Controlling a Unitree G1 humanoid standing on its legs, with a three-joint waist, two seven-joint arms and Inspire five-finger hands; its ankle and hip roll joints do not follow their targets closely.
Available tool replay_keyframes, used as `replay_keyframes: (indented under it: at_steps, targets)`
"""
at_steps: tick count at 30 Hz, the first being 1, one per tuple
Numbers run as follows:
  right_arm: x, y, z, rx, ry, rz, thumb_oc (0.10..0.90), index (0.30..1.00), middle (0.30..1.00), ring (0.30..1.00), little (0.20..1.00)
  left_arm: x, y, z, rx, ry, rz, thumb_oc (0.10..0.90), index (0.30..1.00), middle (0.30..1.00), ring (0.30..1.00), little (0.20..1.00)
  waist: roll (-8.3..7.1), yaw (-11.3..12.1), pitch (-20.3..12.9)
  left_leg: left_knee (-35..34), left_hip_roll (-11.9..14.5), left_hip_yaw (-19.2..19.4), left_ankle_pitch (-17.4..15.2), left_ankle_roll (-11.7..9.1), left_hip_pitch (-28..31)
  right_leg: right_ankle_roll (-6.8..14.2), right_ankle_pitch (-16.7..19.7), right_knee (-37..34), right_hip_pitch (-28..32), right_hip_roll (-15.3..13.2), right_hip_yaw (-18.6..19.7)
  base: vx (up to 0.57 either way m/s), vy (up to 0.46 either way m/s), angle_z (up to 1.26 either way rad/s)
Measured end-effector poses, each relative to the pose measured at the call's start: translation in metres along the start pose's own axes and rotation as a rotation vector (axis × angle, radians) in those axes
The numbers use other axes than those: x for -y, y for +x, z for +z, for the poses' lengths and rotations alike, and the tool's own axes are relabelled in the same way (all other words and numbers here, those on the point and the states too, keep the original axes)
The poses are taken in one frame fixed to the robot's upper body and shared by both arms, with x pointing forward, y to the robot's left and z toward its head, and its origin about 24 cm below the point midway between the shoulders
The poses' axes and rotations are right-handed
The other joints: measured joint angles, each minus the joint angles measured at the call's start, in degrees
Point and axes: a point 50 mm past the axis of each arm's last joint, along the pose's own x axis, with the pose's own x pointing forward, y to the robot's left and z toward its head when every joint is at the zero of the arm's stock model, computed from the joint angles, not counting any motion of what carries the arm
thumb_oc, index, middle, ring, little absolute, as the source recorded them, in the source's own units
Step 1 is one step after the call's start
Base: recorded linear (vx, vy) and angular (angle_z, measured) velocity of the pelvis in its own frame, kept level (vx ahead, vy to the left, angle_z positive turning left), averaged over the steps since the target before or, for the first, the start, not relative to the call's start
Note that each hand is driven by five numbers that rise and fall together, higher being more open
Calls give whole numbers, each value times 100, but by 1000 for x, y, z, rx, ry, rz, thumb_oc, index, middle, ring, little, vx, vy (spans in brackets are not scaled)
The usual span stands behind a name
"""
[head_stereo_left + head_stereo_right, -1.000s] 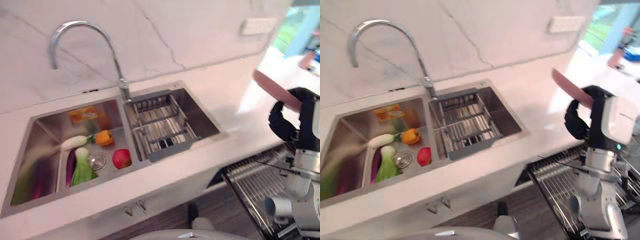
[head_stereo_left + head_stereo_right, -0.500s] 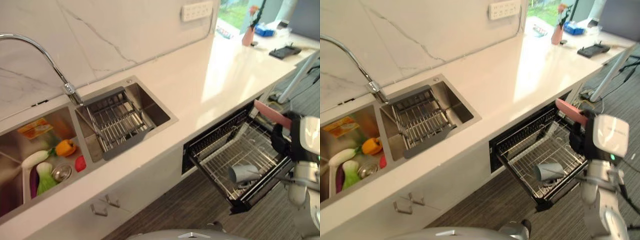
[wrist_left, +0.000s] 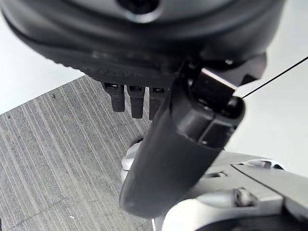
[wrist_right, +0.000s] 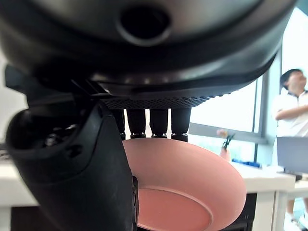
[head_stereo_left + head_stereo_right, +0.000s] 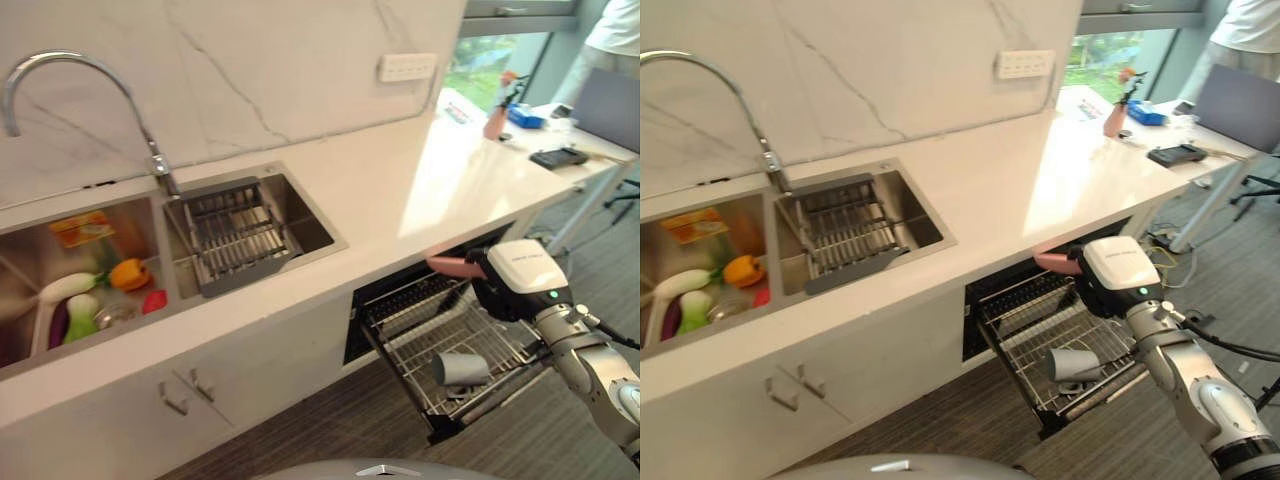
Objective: Place the dishes in the dishwasher.
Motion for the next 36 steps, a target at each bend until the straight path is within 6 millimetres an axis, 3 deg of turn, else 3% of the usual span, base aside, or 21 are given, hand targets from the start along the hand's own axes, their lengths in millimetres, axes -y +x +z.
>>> replay_keyframes:
  at_steps: [4,8,13,15,20,21,24,29,32,36]
  targets:
    - [-33,-11,-8,-36,-8,156,400,300,300,300,300,9,-1,1,21,-6,-32,800,900,900,900,900,194,39,2,-159,-210,-118,173,134,-77,91,57,0,19,-178,-136,30,73,30]
    - [-52,-20,-22,-145,-29,213,400,300,300,300,300,11,-2,-7,21,-14,-36,800,900,900,900,900,218,9,6,-269,-371,-162,268,176,-63,157,97,2,24,-308,-195,22,77,10]
    - [-65,-29,-32,-234,-33,242,400,300,300,300,300,11,-2,-3,41,-15,-37,800,900,900,900,900,264,-2,28,-279,-451,-174,281,191,-62,177,105,22,41,-385,-224,12,63,4]
    - [-81,-35,-43,-291,-73,308,400,300,300,300,300,13,-2,0,56,8,-46,800,900,900,900,900,365,1,82,-283,-544,-173,269,216,-62,220,117,23,48,-478,-235,5,45,3]
    - [-90,-39,-49,-318,-112,369,400,300,300,300,300,13,-2,2,68,6,-48,800,900,900,900,900,450,-1,122,-285,-625,-171,257,253,-62,260,137,22,45,-564,-233,-7,58,1]
    - [-87,-33,-61,-327,-193,387,800,900,900,900,900,19,-3,10,105,49,-72,800,900,900,900,900,565,-26,193,-293,-782,-167,227,348,-62,343,194,19,51,-725,-228,-16,98,4]
    - [-88,-27,-57,-335,-163,373,800,900,900,900,900,24,-4,15,137,80,-89,800,900,900,900,900,624,-54,211,-292,-888,-168,223,418,-37,395,230,19,66,-829,-226,-14,68,2]
    - [-105,-34,-33,-278,-10,442,800,900,900,900,900,26,-5,16,141,86,-108,800,900,900,900,900,620,-103,221,-289,-896,-178,216,428,23,408,224,23,153,-836,-239,-27,-21,1]
    - [-109,-41,-22,-243,59,464,800,900,900,900,900,25,-4,14,133,94,-106,800,900,900,900,900,549,-256,255,-289,-859,-137,209,417,101,403,224,24,160,-796,-191,-20,-48,-8]
    - [-100,-46,-24,-279,126,411,800,900,900,900,900,19,-4,11,111,101,-90,800,900,900,900,900,385,-379,319,-279,-761,140,170,370,284,360,243,24,93,-678,117,-46,-36,-35]
